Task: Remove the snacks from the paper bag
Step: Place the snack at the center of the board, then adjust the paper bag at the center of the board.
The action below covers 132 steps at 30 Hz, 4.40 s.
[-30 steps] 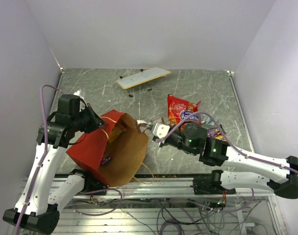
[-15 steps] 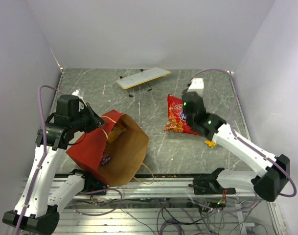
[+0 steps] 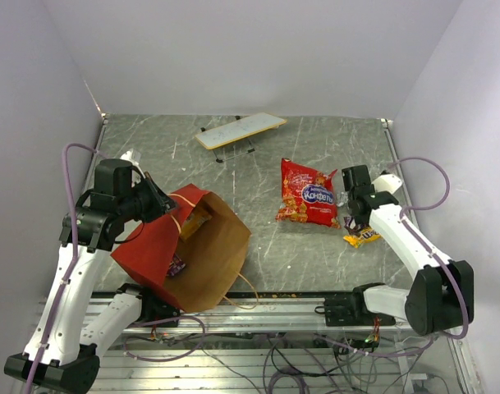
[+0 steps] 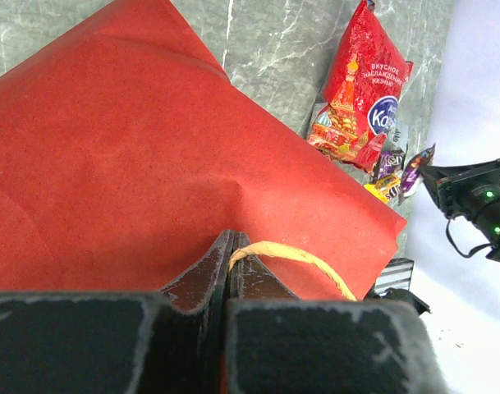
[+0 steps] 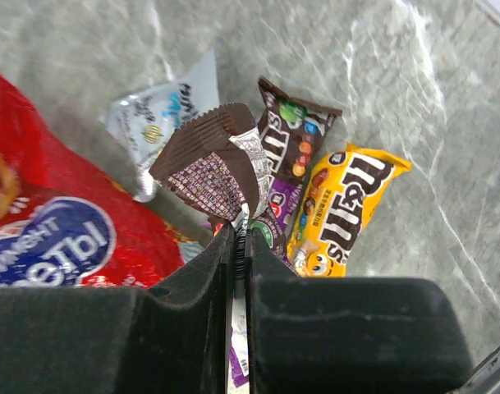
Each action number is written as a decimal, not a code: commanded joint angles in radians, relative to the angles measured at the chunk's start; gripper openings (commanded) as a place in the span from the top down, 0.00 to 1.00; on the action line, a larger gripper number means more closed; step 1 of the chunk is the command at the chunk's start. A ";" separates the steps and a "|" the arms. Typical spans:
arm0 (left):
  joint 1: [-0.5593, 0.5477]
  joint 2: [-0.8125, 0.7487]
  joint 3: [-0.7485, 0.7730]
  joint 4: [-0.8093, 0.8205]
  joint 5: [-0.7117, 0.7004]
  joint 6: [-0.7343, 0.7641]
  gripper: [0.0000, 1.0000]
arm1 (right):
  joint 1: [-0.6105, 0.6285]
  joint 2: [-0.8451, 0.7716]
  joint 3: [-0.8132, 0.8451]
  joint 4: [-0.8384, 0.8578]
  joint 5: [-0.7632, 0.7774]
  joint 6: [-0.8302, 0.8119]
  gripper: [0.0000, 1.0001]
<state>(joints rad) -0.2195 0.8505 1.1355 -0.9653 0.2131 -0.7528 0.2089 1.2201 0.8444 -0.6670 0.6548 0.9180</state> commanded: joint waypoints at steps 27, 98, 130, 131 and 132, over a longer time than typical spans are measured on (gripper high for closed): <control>-0.004 0.024 -0.023 0.035 0.123 -0.003 0.93 | -0.036 0.147 -0.084 0.217 -0.005 -0.045 0.85; -0.006 0.020 0.033 -0.038 0.077 0.045 0.93 | 0.952 0.215 0.234 0.797 -0.341 -1.087 0.54; -0.006 0.243 0.085 0.158 0.070 0.018 0.93 | 0.707 0.268 0.295 0.916 -0.420 -1.194 1.00; -0.006 0.264 0.104 0.167 0.073 0.022 0.93 | 0.701 0.261 0.286 0.920 -0.413 -1.196 1.00; -0.006 0.282 0.122 0.173 0.076 0.027 0.93 | 0.696 0.253 0.276 0.923 -0.405 -1.199 1.00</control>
<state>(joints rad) -0.2199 1.0843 1.1812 -0.8646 0.2897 -0.7559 0.9333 1.5070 1.1183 0.1837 0.1940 -0.2512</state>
